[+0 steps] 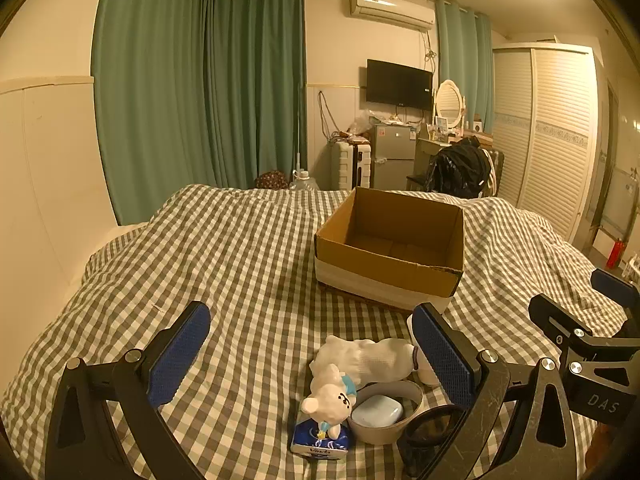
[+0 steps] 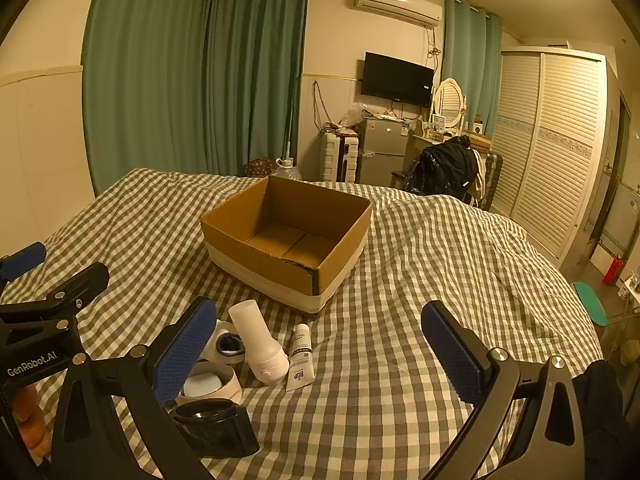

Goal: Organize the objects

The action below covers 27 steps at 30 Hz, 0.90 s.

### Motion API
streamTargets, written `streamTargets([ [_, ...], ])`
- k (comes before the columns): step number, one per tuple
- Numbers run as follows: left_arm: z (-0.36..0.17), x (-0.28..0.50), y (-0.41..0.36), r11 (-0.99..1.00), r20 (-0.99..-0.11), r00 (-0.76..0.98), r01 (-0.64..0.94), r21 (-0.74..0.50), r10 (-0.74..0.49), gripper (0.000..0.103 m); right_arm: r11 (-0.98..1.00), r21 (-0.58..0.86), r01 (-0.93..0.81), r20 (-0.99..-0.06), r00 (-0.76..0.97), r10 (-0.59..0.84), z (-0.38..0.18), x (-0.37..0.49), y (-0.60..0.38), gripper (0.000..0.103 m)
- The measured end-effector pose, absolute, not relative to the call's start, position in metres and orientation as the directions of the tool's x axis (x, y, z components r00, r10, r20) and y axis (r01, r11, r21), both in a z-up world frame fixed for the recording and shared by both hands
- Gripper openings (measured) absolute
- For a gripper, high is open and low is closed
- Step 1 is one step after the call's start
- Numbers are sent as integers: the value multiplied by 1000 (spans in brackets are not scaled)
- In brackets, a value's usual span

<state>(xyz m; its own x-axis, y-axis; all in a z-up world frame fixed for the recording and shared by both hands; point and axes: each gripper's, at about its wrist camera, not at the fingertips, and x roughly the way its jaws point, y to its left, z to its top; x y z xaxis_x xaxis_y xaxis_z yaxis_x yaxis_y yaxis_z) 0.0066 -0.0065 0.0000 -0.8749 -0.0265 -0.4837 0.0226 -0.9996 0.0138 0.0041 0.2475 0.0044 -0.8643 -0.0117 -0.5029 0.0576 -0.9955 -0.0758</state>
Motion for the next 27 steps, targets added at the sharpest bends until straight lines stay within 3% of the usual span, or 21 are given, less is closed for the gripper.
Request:
streamTargets([
  [27,0,9,-3,-999,-475,-879,25,39,-41,103,-995,-68,69,-499,-866,-26,2,10,250,103],
])
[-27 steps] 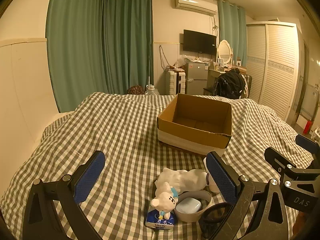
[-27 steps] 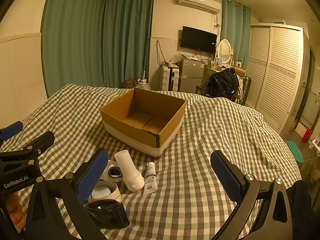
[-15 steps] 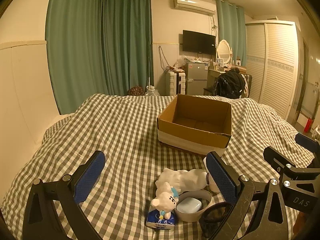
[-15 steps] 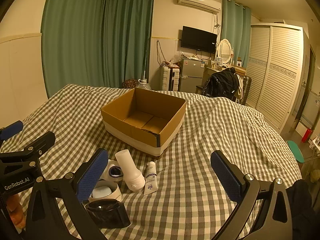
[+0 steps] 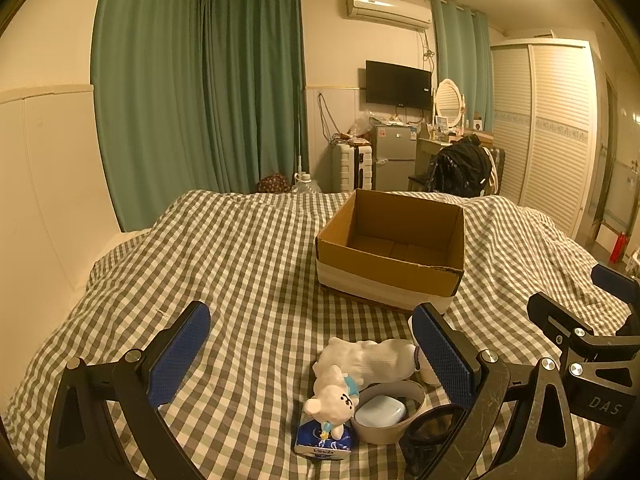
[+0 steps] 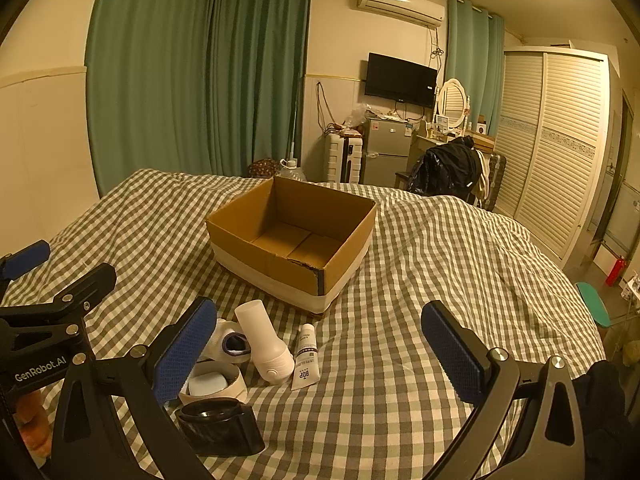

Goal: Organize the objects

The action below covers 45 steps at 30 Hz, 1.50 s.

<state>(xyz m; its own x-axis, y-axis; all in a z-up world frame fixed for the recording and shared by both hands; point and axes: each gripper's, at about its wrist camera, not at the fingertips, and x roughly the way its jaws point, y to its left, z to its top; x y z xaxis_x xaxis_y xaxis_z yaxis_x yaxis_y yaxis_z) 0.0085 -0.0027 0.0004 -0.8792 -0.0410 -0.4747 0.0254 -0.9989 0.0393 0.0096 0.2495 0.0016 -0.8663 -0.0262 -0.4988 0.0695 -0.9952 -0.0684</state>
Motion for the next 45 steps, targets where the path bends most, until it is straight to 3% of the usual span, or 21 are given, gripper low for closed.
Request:
streamTargets([
  [45,6,21,-7,-999,-491,-871,10,48,-32,103,-992,-66,108,-470,-881,-65,21,28,241,103],
])
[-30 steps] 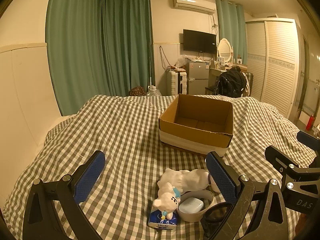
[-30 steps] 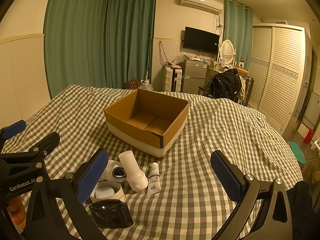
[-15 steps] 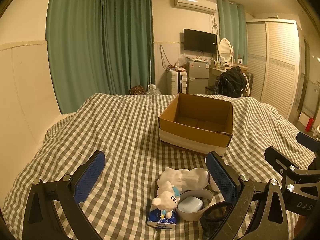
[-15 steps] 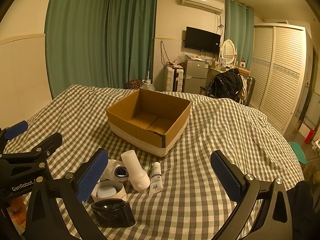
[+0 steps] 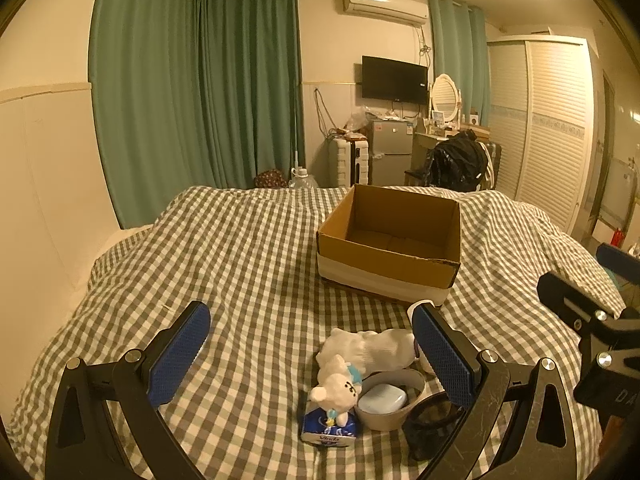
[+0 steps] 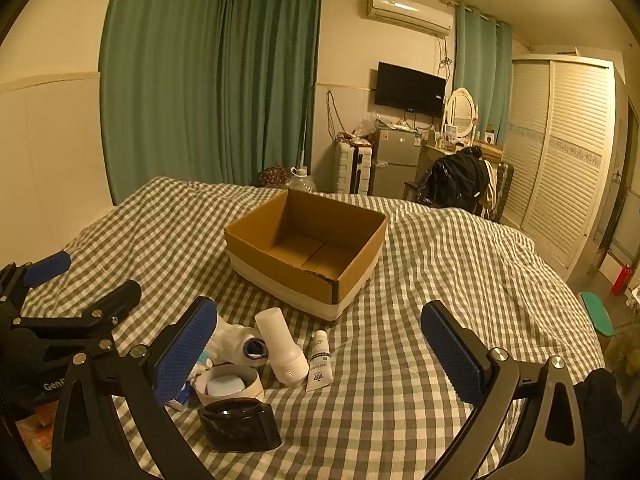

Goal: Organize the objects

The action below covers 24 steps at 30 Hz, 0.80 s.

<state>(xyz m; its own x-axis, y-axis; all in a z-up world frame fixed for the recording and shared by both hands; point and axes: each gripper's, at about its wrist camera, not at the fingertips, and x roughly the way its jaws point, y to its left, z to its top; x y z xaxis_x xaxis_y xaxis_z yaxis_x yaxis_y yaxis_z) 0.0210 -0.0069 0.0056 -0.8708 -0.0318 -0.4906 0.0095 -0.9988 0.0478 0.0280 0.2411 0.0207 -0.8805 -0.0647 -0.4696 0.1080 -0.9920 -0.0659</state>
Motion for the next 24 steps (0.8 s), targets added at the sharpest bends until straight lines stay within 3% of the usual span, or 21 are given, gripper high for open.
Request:
streamTargets([
  [11,-18,22,-17,-998,-556,-830,14,57,-43,103,-987,-97,130,-493,-867,-66,16,32,231,102],
  [24,-80,18,-17,-994,-683,-729,-33,99,-44,103,-972,-129,196,-639,-766,-70,-50,26,229,99],
])
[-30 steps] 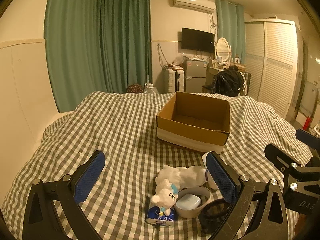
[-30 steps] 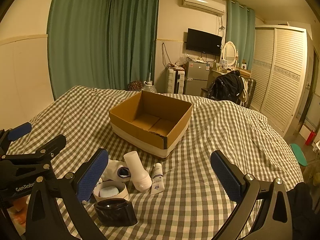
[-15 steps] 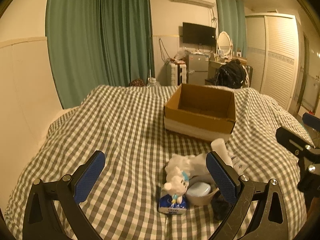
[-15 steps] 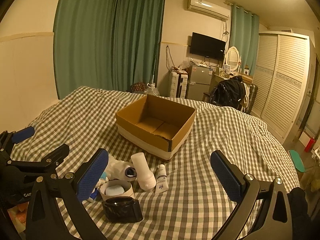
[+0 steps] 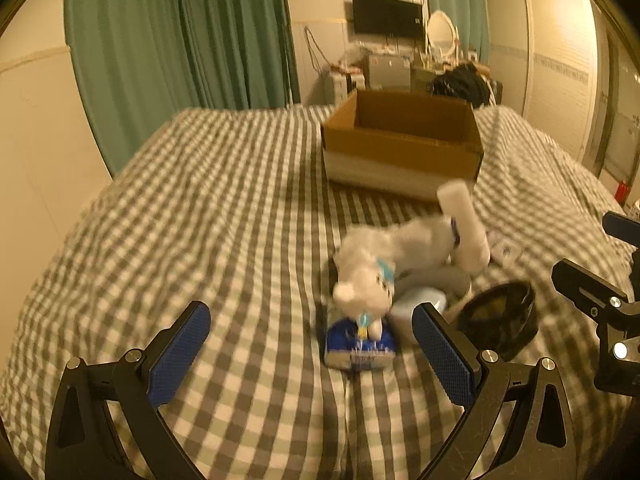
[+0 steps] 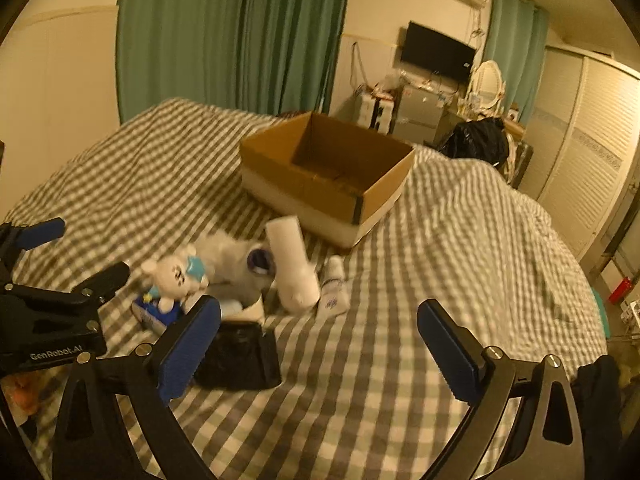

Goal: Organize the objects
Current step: 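Grasp the Vinda tissue pack with the left gripper while the right grasps the black cup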

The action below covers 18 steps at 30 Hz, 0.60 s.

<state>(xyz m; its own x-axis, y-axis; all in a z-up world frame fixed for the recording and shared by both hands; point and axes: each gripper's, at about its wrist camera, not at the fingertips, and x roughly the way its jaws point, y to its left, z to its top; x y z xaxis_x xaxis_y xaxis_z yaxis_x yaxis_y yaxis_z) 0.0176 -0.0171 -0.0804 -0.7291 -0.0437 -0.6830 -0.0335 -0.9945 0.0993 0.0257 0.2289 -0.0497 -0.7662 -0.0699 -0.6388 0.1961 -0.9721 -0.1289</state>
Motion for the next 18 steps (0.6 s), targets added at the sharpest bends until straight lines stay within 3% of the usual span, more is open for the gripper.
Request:
streamTargets([
  [15,-130,-14,-11,-989,-824,-561,-147,7,78,95,-963,-85,256,-728,-676,-115,-83,18,220,99],
  [18,-133,-20,-10,-986,-831,-549,-165,-1,93,84,-963,-87,256,-730,-674,-113,-83,17,219,99],
])
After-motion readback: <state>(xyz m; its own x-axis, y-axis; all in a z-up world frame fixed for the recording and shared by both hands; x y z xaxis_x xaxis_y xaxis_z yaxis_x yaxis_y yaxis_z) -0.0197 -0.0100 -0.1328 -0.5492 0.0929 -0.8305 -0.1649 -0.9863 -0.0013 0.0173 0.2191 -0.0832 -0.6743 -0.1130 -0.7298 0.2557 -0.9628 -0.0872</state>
